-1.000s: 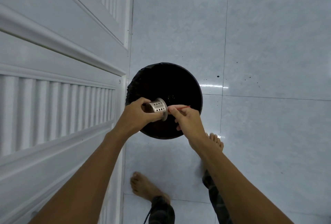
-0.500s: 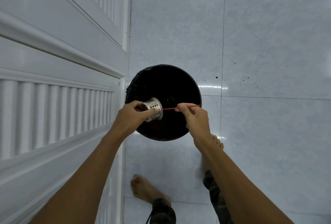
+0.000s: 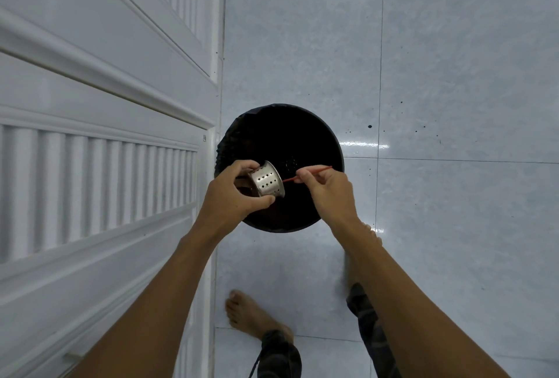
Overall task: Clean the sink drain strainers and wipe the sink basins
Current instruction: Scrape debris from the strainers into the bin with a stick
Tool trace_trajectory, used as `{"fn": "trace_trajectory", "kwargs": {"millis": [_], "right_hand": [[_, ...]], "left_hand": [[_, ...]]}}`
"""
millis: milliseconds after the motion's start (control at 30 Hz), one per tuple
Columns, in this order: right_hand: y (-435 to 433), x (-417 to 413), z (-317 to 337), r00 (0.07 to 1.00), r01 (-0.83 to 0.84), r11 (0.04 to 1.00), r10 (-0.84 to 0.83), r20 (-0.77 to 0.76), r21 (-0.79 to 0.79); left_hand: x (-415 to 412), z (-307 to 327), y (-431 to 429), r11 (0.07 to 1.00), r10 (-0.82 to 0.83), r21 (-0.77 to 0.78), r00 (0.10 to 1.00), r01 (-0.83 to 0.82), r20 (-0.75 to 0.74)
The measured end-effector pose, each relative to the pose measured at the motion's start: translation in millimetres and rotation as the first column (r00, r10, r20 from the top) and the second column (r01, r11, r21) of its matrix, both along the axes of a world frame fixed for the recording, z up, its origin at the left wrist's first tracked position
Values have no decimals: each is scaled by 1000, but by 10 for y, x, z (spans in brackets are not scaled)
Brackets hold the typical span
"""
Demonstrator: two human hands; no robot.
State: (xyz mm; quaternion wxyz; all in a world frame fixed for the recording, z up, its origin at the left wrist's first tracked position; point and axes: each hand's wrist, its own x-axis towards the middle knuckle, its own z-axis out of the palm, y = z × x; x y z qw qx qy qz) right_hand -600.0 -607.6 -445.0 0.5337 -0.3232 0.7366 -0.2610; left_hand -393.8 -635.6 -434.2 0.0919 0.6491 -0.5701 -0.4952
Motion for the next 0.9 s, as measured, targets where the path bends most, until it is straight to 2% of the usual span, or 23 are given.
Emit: {"fn": "trace_trajectory", "kwargs": {"millis": [100,167,233,267,367,433,500,600,633,733,767,833,900], "right_hand": [[-3,-24,3,991,123,992,-125,-48,-35],[17,48,0,977,184,981,-190,92,64],[70,122,-7,934,213,955,-262,244,208],[90,130,-21,924,215,946,-278,261,244],[106,72,-85,975,171,968,-193,109,182],[106,26,-84,979,198,974,-202,20,113],[93,2,-63,968,241,967,-245,45,84],[98,26,-26,947,202,972,-226,229,122],[115,40,-29,953,170,977,-196,229,127],[142,13,-86,987,158,982,-158,-8,104],[145,-9,-99,983,181,980,-178,-40,86],[150,-38,-108,984,172,984,-174,29,48],[176,-1,-112,994,51,998,-55,96,44]], "left_hand": [[-20,-8,49,997,69,-26,994,-67,84],[-71,-12,77,993,116,-27,989,-114,96],[-116,-15,107,997,81,-18,995,-80,50],[-125,-13,110,998,57,-9,998,-56,32],[-77,-26,91,1000,25,14,999,-25,20],[-48,-46,87,997,63,36,998,-65,30],[-72,-57,85,992,105,70,993,-109,54],[-142,-85,70,984,138,107,989,-144,61],[-161,-94,57,979,155,128,986,-161,53],[-165,-111,35,966,170,187,983,-181,73],[-158,-115,34,963,166,200,982,-181,88],[-154,-128,31,962,161,202,979,-184,125],[-169,-134,28,967,149,188,979,-173,136]]}}
